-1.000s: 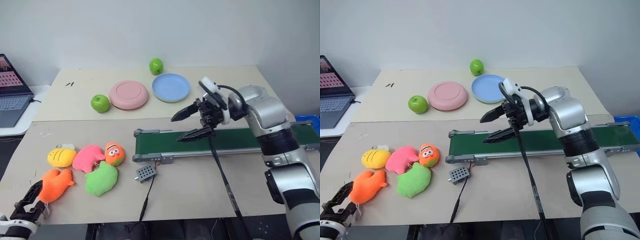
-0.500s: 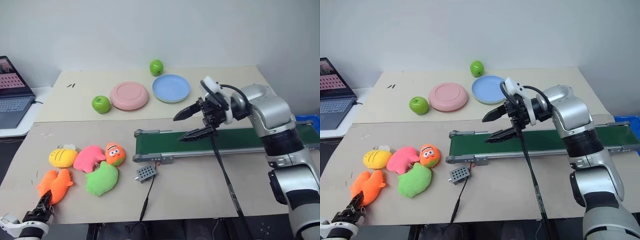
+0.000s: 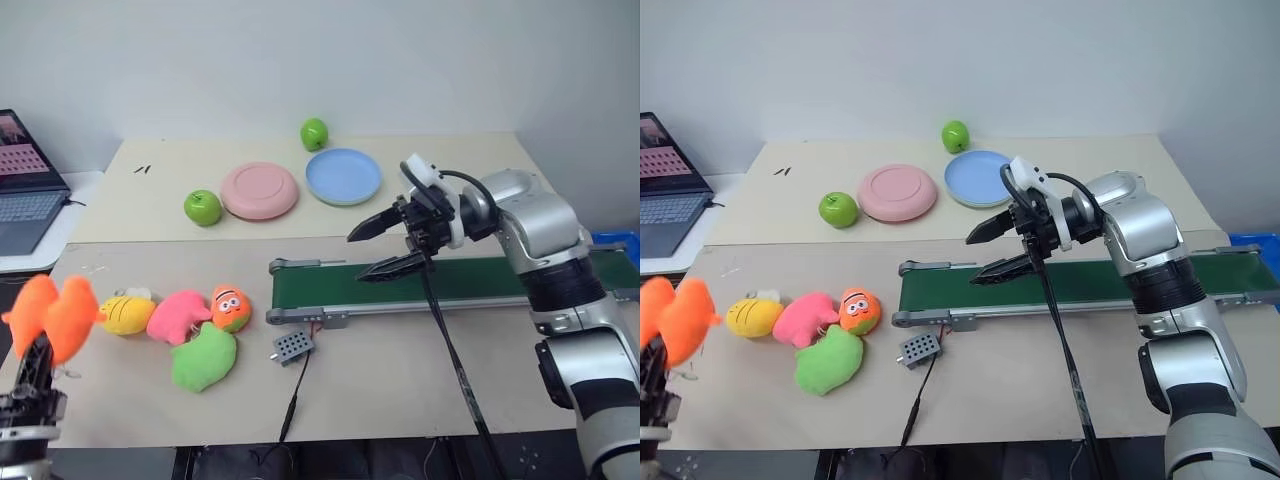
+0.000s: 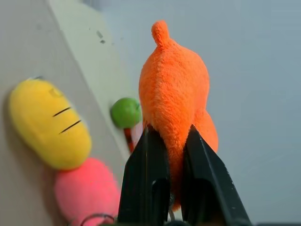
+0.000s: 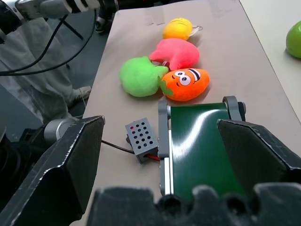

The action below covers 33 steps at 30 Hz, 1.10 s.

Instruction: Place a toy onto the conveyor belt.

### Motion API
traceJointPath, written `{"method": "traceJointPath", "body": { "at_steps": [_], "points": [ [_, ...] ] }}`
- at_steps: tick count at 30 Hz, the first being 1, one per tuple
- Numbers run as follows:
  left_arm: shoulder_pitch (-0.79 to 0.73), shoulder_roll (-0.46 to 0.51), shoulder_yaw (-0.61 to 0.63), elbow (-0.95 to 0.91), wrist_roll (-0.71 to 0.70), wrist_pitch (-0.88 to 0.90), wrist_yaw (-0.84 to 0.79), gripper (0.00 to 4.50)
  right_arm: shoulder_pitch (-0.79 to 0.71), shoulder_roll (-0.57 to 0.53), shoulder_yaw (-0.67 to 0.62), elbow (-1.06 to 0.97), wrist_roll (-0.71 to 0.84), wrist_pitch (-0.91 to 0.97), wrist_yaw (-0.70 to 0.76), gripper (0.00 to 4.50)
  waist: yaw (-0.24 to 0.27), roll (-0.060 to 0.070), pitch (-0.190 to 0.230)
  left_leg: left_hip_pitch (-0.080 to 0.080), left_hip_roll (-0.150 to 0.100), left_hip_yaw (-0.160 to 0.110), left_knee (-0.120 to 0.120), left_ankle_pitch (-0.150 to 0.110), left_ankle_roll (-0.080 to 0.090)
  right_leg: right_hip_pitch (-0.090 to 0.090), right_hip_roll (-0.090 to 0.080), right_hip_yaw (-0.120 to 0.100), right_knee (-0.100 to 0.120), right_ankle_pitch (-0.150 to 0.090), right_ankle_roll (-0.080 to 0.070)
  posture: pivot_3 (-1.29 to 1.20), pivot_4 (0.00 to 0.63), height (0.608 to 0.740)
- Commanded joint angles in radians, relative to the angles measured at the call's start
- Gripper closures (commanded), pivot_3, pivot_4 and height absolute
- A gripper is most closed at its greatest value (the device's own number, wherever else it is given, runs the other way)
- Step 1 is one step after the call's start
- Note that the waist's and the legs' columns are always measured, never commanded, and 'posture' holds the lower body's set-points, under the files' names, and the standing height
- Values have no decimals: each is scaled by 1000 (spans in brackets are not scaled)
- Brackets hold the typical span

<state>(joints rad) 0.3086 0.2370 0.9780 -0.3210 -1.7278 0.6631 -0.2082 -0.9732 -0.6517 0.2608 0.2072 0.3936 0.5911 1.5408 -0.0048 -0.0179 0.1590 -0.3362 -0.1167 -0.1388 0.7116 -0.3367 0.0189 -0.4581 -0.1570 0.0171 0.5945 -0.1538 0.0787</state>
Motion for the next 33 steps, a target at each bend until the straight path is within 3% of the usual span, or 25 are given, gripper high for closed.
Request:
{"method": "traceJointPath", "body": {
  "at_steps": [1,3,6,10,13,17,24,33],
  "points": [
    [-300,164,-193,-160,157,-74,160,4422,-44,6,-17,12,-13,-34,5,0,20,-2,1,0,0,0,0,0,0,0,0,0,0,1,-1,0,150,740],
    [-490,311,-384,-145,367,-3,281,4422,-40,-1,-26,12,-19,-35,2,0,36,-8,2,-1,1,0,1,2,-4,2,2,-3,-1,4,-3,0,150,740],
    [-662,436,-582,-149,600,5,259,4422,-24,-11,-38,-2,-19,-24,-13,0,13,-6,1,-1,6,5,2,2,-4,2,7,0,-2,11,-4,0,150,740],
    [-760,615,-887,-153,1036,-85,119,4422,8,-34,-54,-36,-12,-8,-40,0,-27,-6,1,0,10,14,0,-7,-2,-7,10,-3,-3,11,-5,0,150,740],
    [-759,681,-1039,-113,1310,-246,16,4422,25,-54,-72,-53,-7,0,-65,0,-47,-5,1,-4,11,18,-4,-9,-2,-16,11,-6,-2,9,-8,0,150,740],
    [-725,738,-1150,-19,1643,-524,-57,4422,41,-81,-98,-57,-8,4,-91,0,-53,-4,2,-5,12,21,-7,-9,-2,-19,10,-8,-4,9,-9,0,150,740],
    [-689,779,-1230,104,2081,-963,-49,4422,60,-109,-122,-58,-13,0,-123,0,-23,-4,2,-3,14,27,-3,-9,-2,-18,10,-6,-4,11,-12,0,150,740],
    [-638,673,-1271,227,2347,-1236,37,4422,95,-125,-152,-119,7,30,-173,0,-8,-4,3,-5,14,29,0,-11,1,-18,10,-6,-3,12,-10,0,150,740]
  ]
}}
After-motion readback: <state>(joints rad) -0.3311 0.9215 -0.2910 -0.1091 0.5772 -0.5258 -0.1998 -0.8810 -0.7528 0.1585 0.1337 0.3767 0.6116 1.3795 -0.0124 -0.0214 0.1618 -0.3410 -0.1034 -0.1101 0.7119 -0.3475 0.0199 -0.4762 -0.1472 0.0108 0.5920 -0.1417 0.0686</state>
